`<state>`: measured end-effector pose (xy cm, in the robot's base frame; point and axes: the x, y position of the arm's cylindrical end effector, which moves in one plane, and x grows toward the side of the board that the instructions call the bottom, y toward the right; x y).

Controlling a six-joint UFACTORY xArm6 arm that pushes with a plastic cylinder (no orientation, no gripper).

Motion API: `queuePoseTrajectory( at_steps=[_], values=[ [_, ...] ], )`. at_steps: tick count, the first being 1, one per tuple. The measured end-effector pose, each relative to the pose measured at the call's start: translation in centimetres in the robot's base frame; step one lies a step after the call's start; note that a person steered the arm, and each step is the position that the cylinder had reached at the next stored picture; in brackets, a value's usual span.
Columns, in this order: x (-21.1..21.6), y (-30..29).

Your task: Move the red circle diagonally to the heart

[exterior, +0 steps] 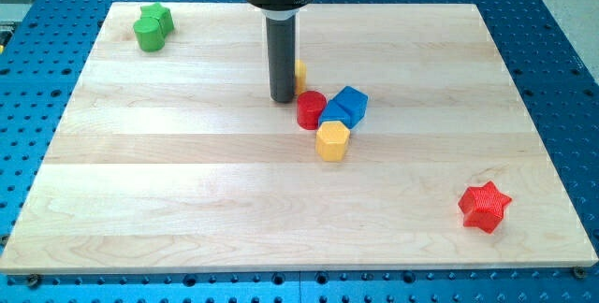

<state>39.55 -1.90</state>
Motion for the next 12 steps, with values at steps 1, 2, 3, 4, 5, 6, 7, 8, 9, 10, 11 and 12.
queuePoseTrajectory(
  at_steps=[1,2,3,4,5,6,7,8,9,10,11,12],
  values=[
    [2.5,-0.7],
    [6.8,1.2],
    [1.9,5.9],
    [1.0,6.3],
    [-0.9,6.7],
    [-4.2,7.5],
    [-5.8,8.6],
    [-6.0,8.6],
    [-6.0,8.6],
    [-6.0,8.6],
    [-5.8,8.6],
    [-4.6,9.4]
  ],
)
